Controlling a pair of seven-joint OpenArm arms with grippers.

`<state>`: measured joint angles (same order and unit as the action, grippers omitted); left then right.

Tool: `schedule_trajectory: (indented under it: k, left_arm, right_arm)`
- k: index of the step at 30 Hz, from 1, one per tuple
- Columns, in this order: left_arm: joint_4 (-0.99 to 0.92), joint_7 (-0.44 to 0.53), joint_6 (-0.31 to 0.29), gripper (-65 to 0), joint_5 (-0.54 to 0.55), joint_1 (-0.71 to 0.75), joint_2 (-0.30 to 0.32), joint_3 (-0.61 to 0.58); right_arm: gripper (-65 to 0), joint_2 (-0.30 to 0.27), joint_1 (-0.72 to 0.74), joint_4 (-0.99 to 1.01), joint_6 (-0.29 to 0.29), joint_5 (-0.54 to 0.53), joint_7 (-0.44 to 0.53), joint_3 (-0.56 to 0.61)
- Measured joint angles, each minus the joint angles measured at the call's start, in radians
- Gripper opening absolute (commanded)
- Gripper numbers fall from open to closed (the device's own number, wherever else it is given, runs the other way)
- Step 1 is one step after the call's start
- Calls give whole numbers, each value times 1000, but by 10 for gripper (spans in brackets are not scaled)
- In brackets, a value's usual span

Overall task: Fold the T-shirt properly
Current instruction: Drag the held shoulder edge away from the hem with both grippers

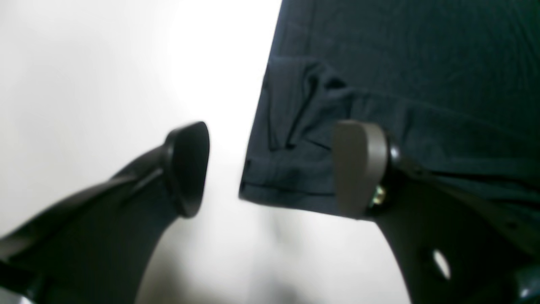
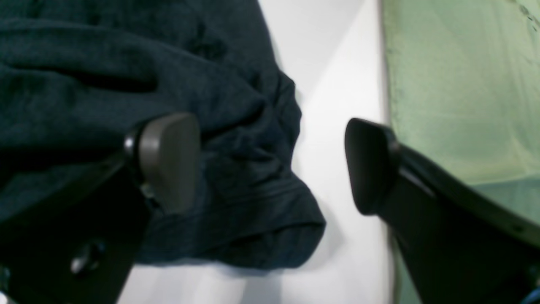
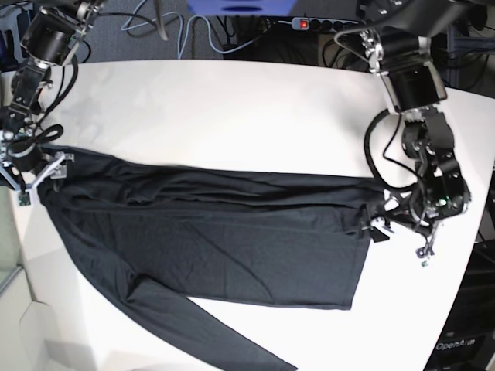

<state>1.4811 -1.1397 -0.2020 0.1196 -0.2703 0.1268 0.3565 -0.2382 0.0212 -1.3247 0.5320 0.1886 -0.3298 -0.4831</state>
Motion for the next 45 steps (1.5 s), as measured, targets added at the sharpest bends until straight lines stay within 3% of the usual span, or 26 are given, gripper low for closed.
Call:
schedule_trajectory:
  k: [4, 6, 8, 11, 30, 39, 45]
  left_arm:
    - [-39, 97, 1, -251, -2, 7, -5, -26]
    - [-63, 109, 0, -343, -2, 22, -13, -69]
    - [-101, 113, -6, -468, -3, 27, -18, -101]
    - [-146, 138, -2, -650, -3, 23, -21, -116]
    - [-298, 272, -1, -628, 5, 35, -3, -113]
    - [-278, 330, -21, -628, 47, 105, 34, -116]
    - [-272, 359, -32, -628, 68, 136, 62, -118]
  right_arm:
    - [-445, 0, 0, 0, 0, -2, 0, 0]
    - [-583, 1, 0, 0, 0, 0, -3, 0]
    - [-650, 8, 1, 0, 0, -1, 1, 0]
    - [-643, 13, 0, 1, 0, 0, -3, 0]
    - [-643, 11, -12, 94, -1, -8, 18, 47]
    - [-643, 8, -82, 83, -5, -40, 79, 43]
    - [-643, 25, -159, 70, -16, -47, 200, 39]
